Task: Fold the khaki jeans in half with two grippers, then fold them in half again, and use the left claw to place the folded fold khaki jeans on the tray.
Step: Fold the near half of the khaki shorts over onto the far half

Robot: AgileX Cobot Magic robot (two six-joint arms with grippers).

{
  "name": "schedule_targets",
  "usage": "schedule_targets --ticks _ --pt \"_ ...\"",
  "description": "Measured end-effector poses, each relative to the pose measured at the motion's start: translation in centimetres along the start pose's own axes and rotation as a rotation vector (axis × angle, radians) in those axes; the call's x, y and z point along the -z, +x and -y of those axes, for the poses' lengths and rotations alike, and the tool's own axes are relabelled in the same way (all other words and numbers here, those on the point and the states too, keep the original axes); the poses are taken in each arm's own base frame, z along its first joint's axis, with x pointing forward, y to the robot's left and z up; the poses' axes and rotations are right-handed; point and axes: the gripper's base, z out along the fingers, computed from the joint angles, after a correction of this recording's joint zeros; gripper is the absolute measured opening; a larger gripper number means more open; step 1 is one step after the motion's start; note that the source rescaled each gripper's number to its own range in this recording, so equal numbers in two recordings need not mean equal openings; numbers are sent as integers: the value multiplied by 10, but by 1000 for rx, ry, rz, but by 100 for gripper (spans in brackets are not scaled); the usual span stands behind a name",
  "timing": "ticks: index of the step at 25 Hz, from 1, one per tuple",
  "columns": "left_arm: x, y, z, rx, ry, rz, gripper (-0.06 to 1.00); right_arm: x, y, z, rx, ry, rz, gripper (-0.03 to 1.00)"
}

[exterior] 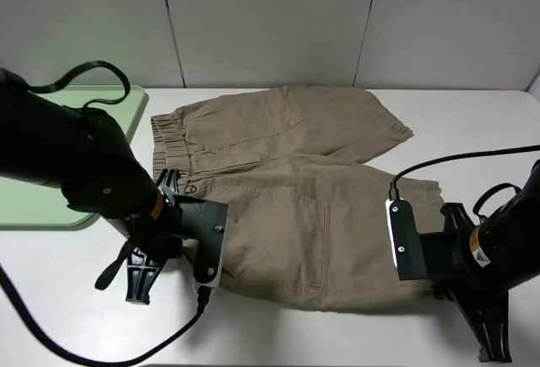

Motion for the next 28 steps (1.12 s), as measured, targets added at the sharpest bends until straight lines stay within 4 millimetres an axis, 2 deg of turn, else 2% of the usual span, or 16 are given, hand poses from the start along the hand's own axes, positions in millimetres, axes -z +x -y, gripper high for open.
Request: schedule_targets --ticks 8,15,21,28 --pt "43 9 -1 26 -57 11 0 28 8 -10 -130 -23 29 0" --pt "81 21 4 64 -94 22 0 71 8 -7 -211 -3 104 0" --pt "102 18 26 60 -36 35 0 103 10 -8 -241 -38 108 0" --pt "117 1 59 -6 59 86 0 115 18 -21 -294 -159 35 0"
